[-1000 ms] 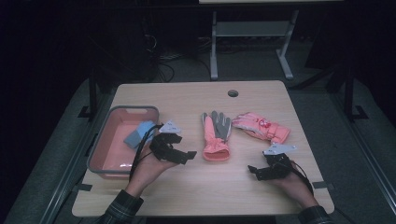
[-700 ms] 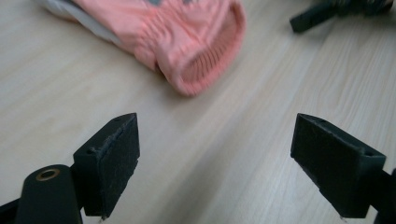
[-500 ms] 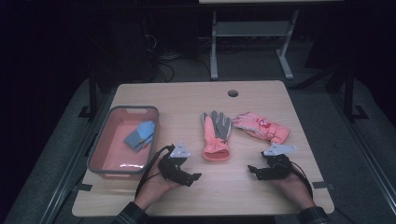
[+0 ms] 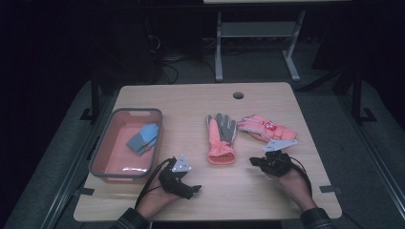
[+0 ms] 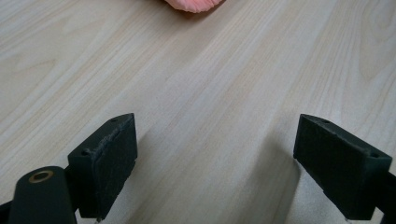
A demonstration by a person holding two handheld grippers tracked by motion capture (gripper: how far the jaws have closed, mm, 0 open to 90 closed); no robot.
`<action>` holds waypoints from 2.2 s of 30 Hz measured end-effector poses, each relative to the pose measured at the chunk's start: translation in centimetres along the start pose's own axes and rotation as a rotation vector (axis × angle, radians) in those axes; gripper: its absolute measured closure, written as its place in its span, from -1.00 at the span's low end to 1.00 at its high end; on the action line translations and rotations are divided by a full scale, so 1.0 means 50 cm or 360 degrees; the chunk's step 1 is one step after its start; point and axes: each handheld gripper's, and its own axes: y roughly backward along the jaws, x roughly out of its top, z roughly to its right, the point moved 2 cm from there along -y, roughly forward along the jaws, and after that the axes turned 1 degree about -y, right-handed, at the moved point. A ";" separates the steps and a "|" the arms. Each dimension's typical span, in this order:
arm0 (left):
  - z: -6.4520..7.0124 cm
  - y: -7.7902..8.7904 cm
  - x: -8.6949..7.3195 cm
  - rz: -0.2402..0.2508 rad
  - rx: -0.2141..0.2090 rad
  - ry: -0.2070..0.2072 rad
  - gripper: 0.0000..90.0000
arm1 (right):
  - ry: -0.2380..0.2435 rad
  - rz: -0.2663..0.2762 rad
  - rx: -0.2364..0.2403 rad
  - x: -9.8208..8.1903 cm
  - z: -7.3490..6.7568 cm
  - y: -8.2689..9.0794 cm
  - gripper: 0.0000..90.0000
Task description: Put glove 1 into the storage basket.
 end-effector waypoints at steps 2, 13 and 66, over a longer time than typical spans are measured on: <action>0.001 -0.002 -0.003 0.0032 -0.0006 -0.0007 -0.73 | 0.0013 0.0011 0.0041 0.020 -0.006 -0.005 1.00; -0.005 -0.002 -0.013 0.0109 -0.0033 -0.0046 -0.72 | 0.0016 0.0043 0.0146 0.119 -0.030 -0.050 1.00; -0.005 -0.005 -0.010 0.0114 -0.0043 -0.0038 -0.72 | 0.0092 -0.0112 0.0234 0.029 -0.050 0.031 1.00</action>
